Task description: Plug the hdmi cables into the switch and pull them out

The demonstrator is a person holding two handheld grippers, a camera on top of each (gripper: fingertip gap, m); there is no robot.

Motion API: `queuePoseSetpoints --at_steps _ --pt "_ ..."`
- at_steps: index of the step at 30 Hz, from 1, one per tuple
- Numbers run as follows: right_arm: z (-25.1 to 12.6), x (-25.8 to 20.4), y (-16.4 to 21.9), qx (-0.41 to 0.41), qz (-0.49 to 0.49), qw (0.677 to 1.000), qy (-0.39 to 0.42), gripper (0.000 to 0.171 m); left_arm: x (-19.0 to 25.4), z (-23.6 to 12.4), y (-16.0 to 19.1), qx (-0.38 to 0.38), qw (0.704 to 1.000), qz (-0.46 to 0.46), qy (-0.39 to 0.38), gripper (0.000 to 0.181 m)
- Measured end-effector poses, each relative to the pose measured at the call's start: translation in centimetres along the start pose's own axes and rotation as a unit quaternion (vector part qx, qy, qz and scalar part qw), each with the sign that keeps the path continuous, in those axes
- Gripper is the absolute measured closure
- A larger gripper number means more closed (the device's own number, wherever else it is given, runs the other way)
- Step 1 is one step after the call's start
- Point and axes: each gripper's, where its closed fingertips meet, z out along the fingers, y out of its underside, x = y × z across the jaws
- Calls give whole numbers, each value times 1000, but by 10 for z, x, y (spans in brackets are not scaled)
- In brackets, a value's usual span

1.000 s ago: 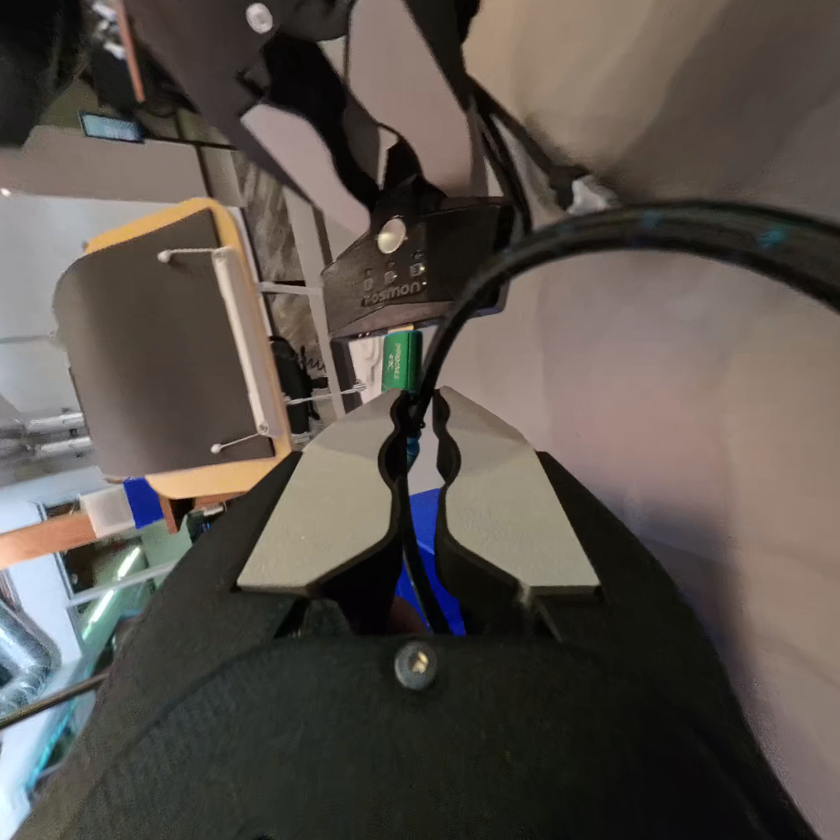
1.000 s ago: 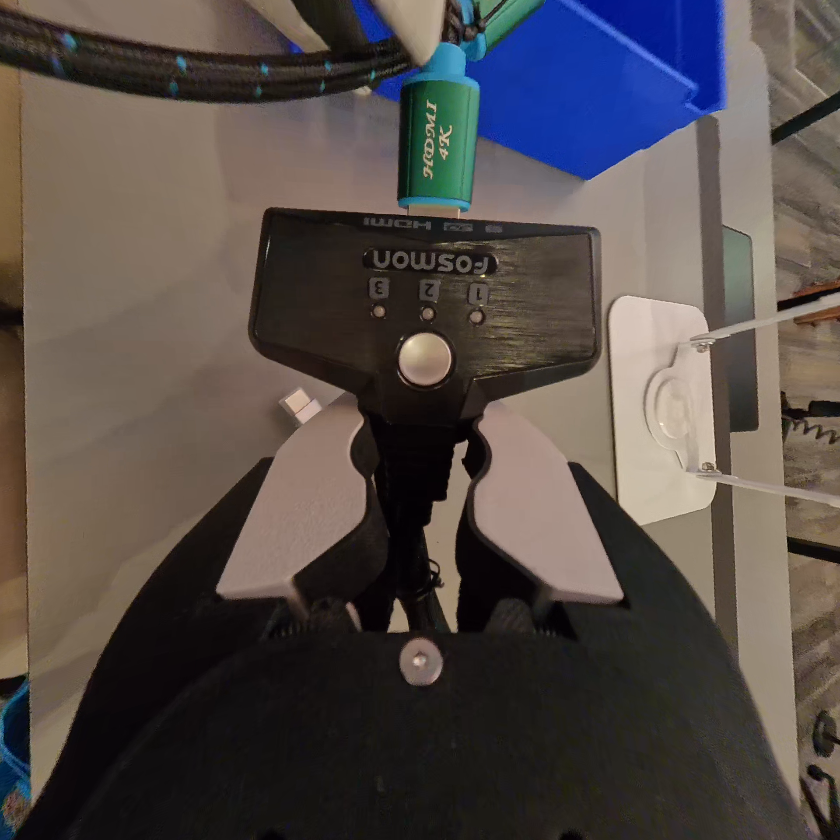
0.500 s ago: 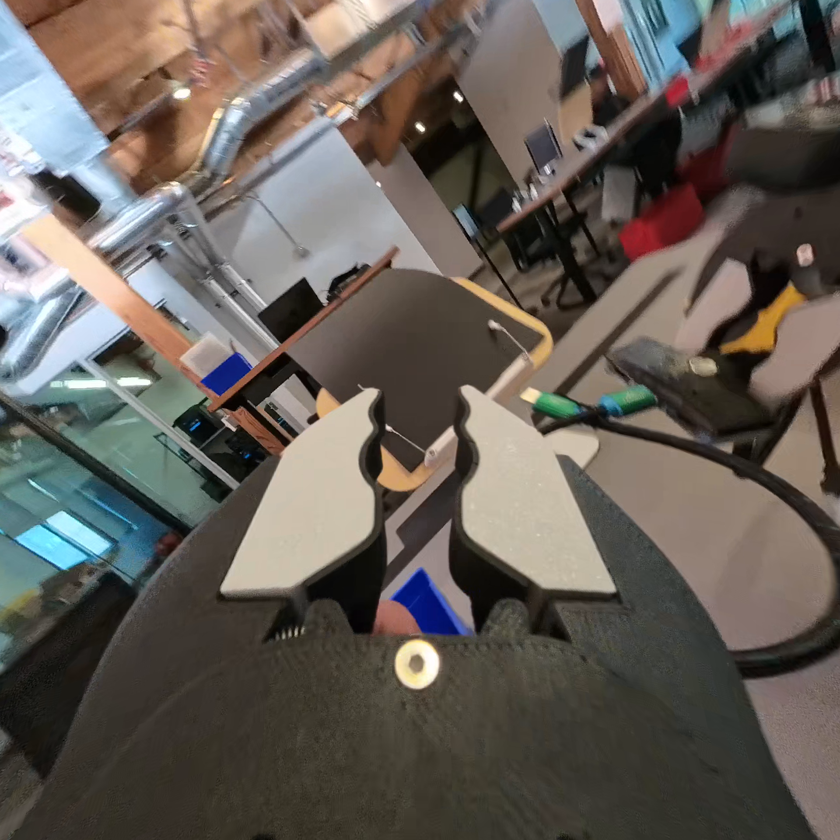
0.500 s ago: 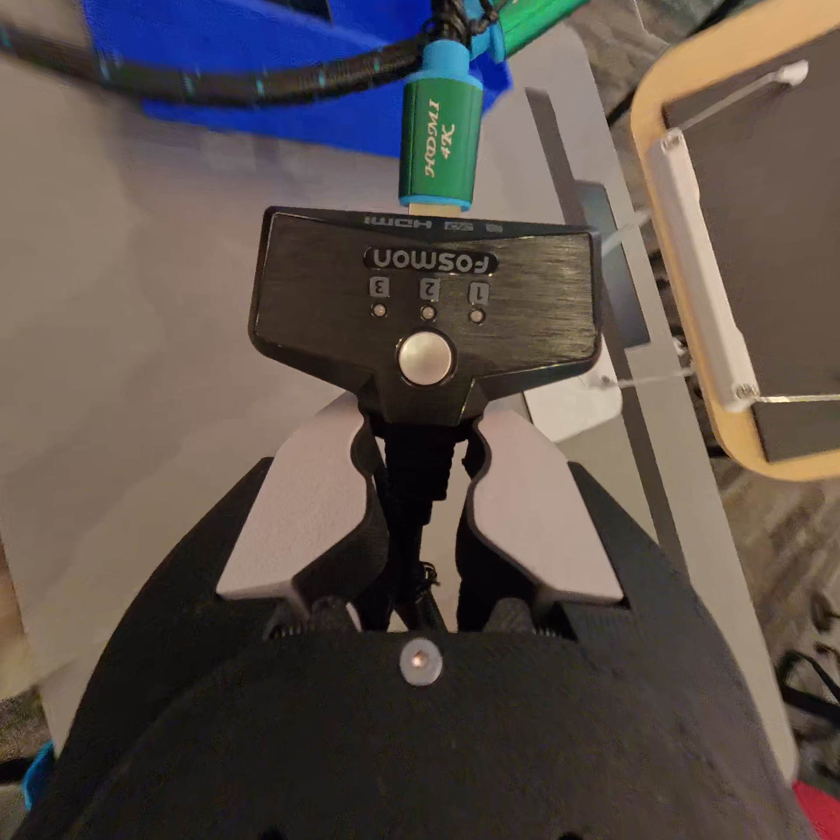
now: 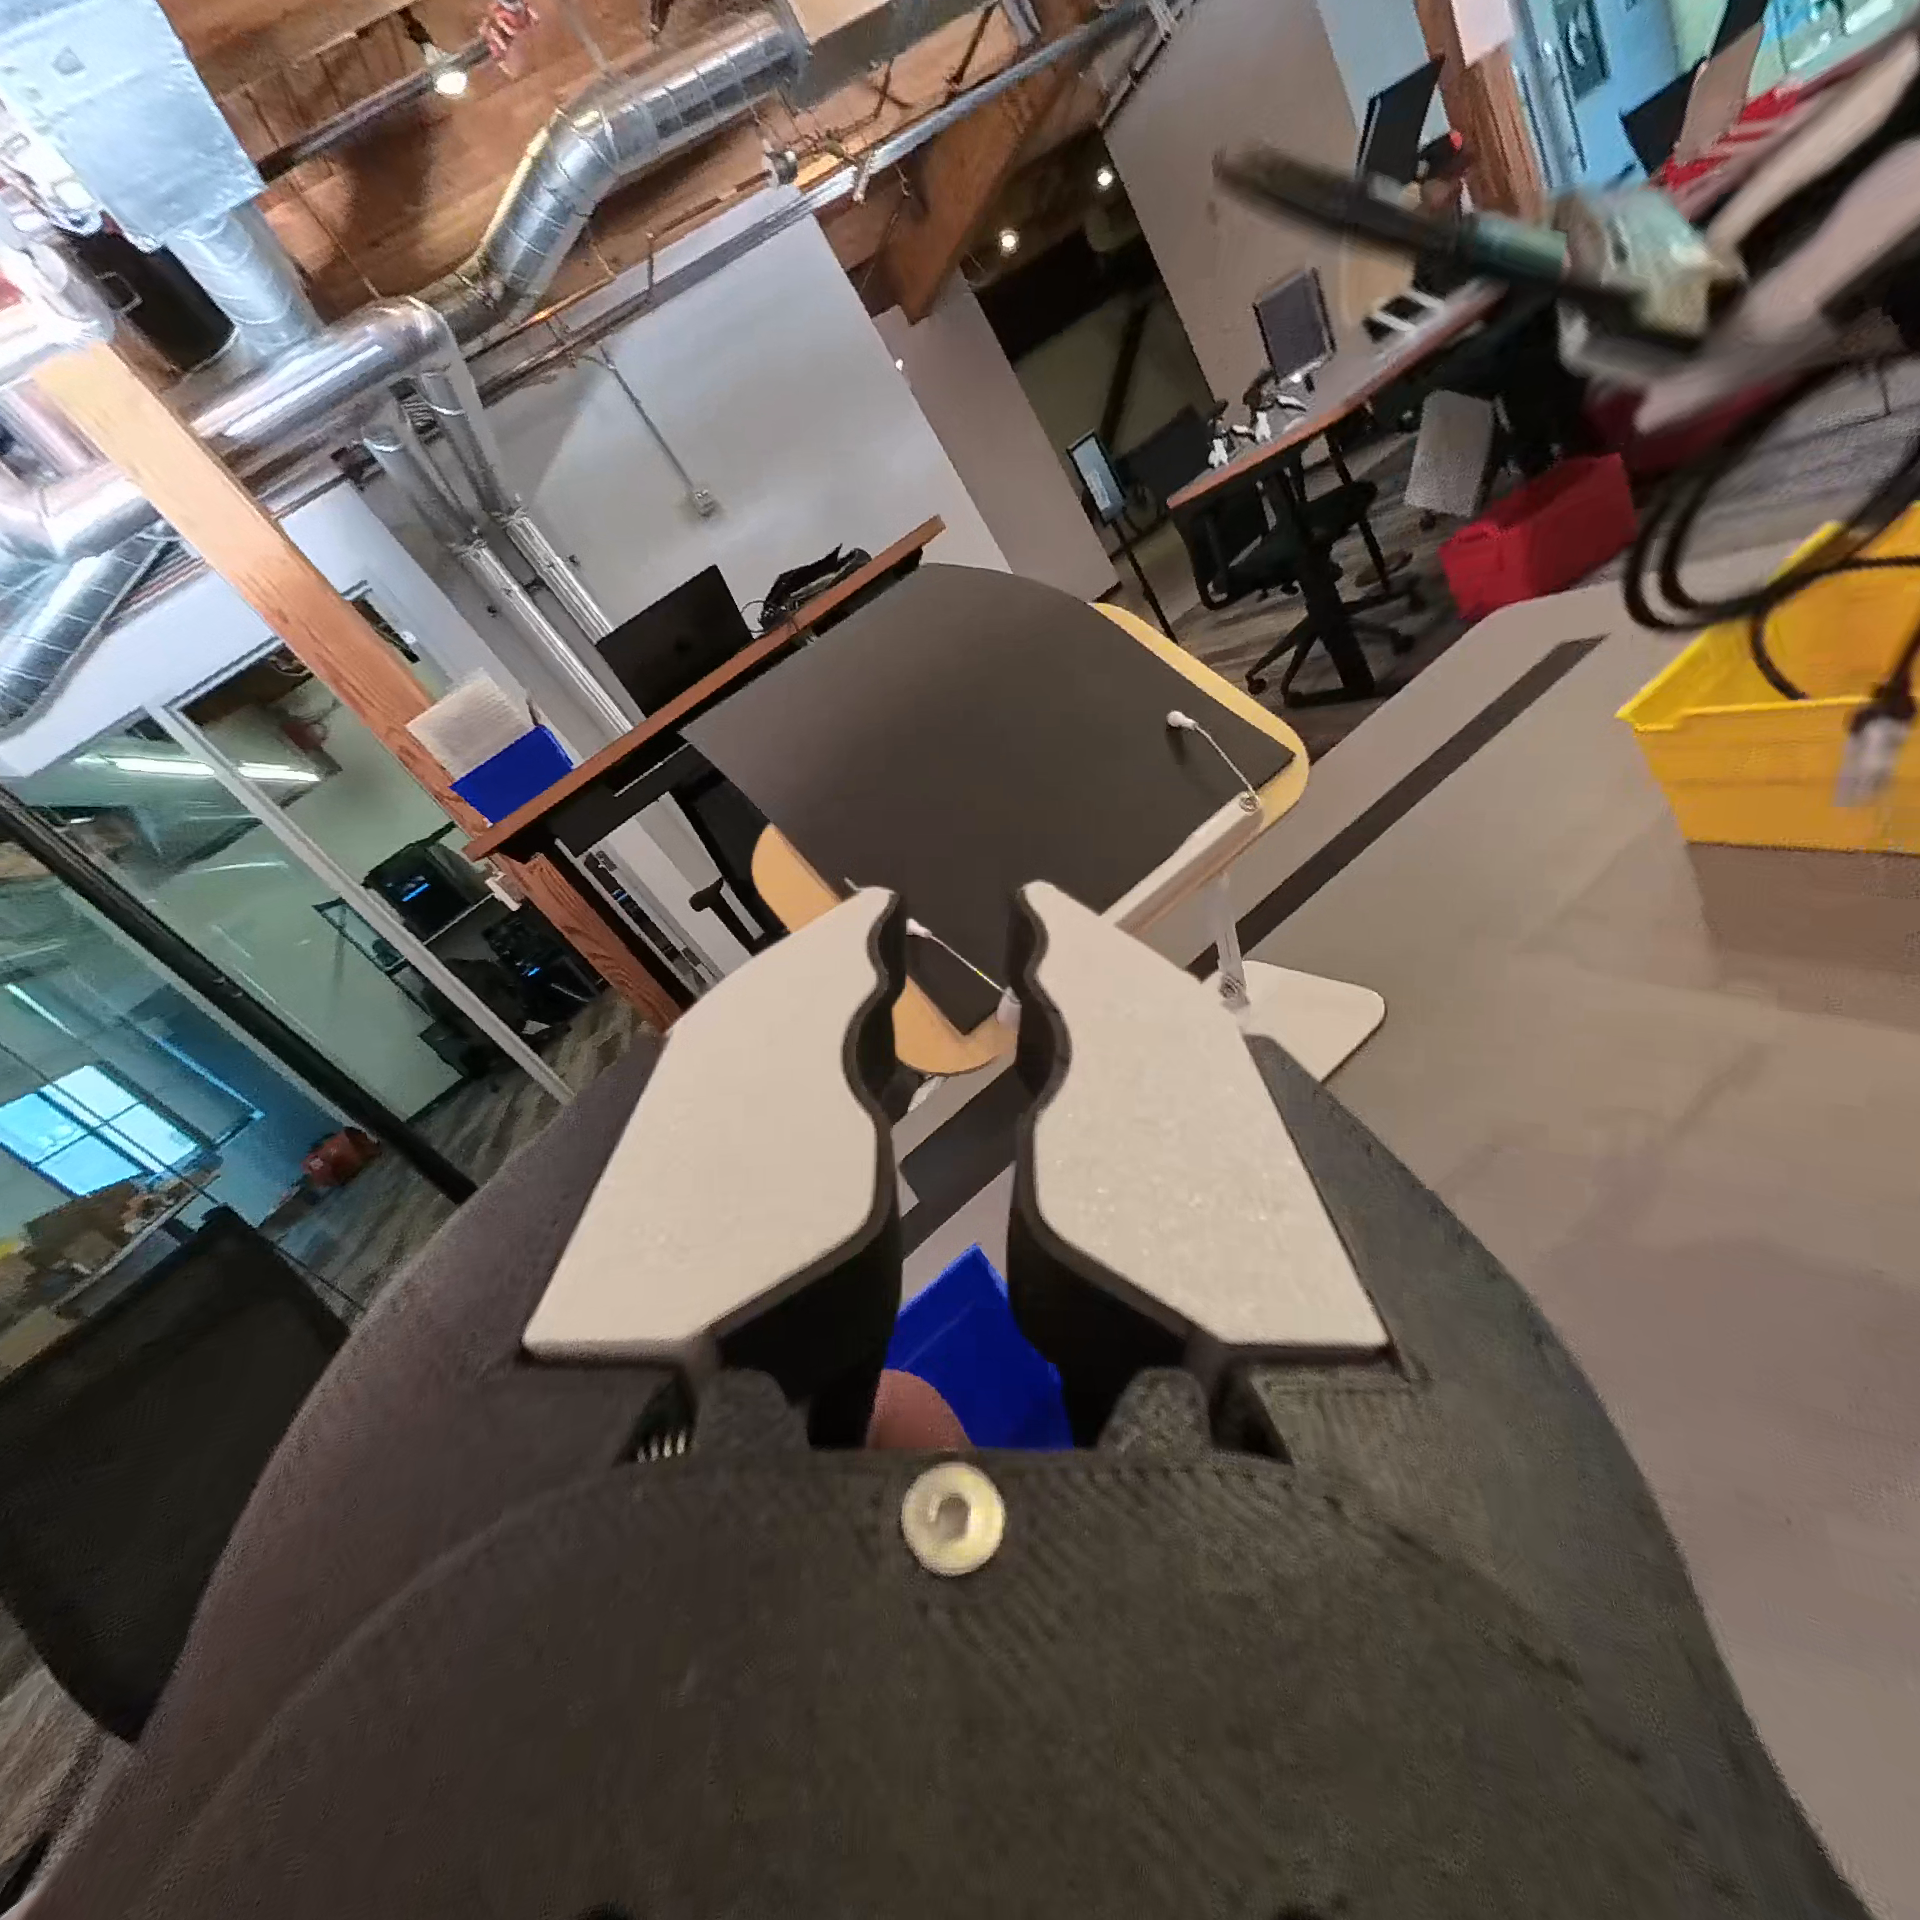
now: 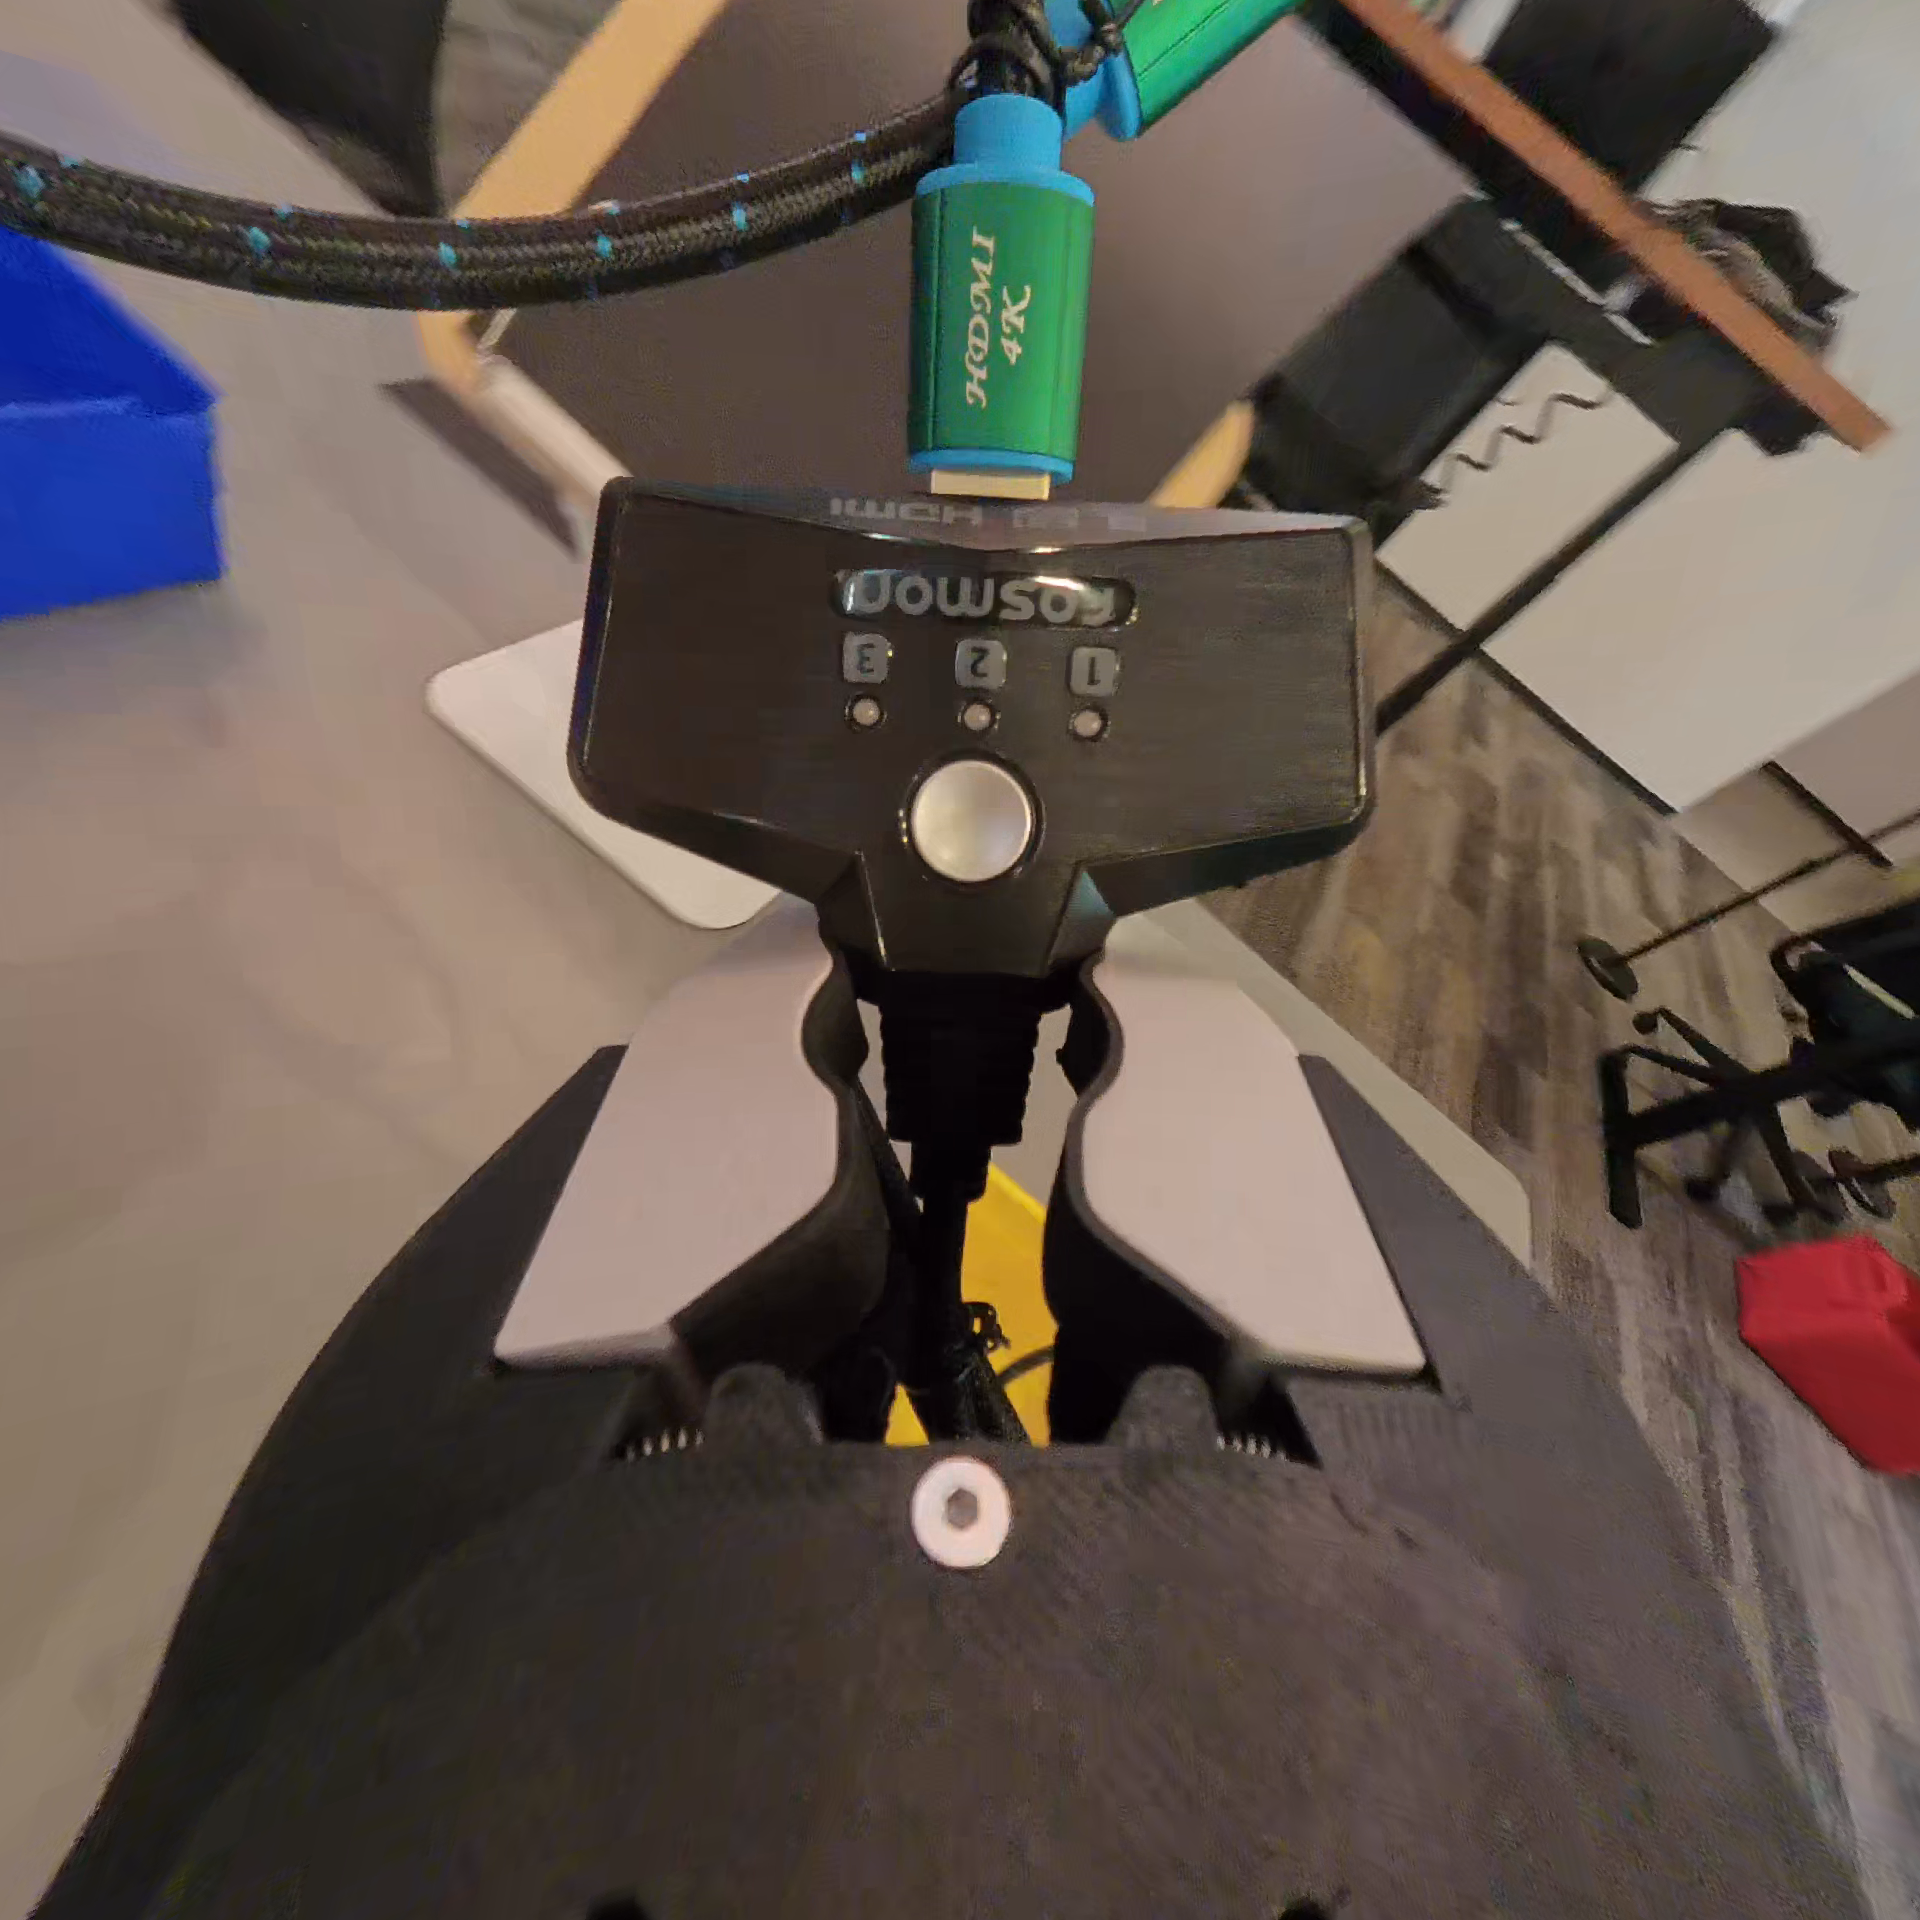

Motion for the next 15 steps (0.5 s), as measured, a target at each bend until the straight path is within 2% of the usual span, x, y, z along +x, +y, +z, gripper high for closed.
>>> queuePoseSetpoints --at_steps 3,7,11,15 --pt "-5 55 14 20 33 998 49 137 6 4 8 -13 1000 12 10 163" --pt "2 94 76 -10 86 994 68 136 13 6 12 -23 999 36 19 163" --pt "7 102 147 -60 125 988 68 136 14 9 18 -28 999 37 20 163" --pt "15 91 206 -132 134 981 51 136 20 12 25 -37 998 48 27 163"
